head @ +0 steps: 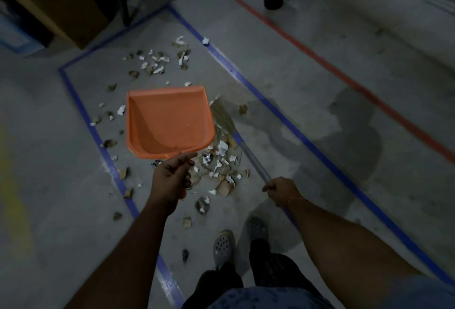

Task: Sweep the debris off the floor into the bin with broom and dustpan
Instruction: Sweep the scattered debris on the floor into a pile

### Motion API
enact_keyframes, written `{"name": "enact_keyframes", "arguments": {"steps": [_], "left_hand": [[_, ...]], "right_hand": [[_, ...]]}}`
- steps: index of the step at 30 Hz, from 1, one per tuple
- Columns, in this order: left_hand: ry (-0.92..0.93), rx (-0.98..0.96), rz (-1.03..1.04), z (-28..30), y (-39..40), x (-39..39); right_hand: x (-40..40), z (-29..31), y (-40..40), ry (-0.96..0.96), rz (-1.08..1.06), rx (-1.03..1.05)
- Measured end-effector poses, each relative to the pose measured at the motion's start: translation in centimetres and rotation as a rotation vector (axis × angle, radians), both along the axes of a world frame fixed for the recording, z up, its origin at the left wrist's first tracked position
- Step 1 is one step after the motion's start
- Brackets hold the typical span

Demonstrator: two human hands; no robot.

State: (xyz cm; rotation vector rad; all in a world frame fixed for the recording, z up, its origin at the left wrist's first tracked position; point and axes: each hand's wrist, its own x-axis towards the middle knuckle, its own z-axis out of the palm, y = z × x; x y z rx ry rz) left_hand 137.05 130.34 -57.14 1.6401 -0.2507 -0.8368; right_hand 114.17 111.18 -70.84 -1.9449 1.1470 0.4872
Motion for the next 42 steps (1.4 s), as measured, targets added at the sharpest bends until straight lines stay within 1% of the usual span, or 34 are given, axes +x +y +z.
{"name": "enact_keyframes", "arguments": {"steps": [4,6,10,12,14,16,18,24,30,37,40,42], "left_hand": [[-0.015,0.006,0.047,-0.1,0.7,-0.2],[-0.016,0.016,0.095,-0.1,1.2,-0.7],[-0.015,0.044,0.186,0.1,2.8,-2.2],[-0.036,0.039,0.215,0.1,4.0,-3.0],[-0.037,0.048,0.262,0.3,5.4,-3.8],[-0.035,0.064,0.327,0.3,6.9,-4.6],[-0.051,0.056,0.363,0.2,8.5,-5.6],[-0.06,0.017,0.434,-0.2,14.4,-9.8],[-0.073,-0.051,0.503,0.3,20.8,-17.9],[-0.05,0.01,0.652,0.3,27.4,-28.8],[-0.023,0.009,0.723,-0.1,29.9,-31.3],[-0.004,0.023,0.758,-0.2,30.8,-32.2]], "right_hand": [[-2.1,-1.0,0.3,0.026,-0.085,-0.015],[-2.7,-1.7,0.3,0.06,-0.082,-0.005],[-1.9,-1.6,0.6,0.114,0.069,0.044],[-1.0,-1.6,0.8,0.098,0.104,0.071],[-0.3,-1.9,1.4,0.043,0.107,0.061],[0.1,-1.7,1.8,-0.009,0.038,0.045],[0.3,-1.4,2.0,-0.046,0.029,0.017],[-0.5,-0.8,4.4,-0.12,0.21,0.003],[-4.8,0.7,10.8,-0.154,0.371,0.02],[-12.5,1.5,18.9,-0.076,0.771,0.034],[-14.9,1.7,21.8,-0.015,1.0,0.019],[-16.1,1.2,23.0,0.049,1.061,0.037]]}}
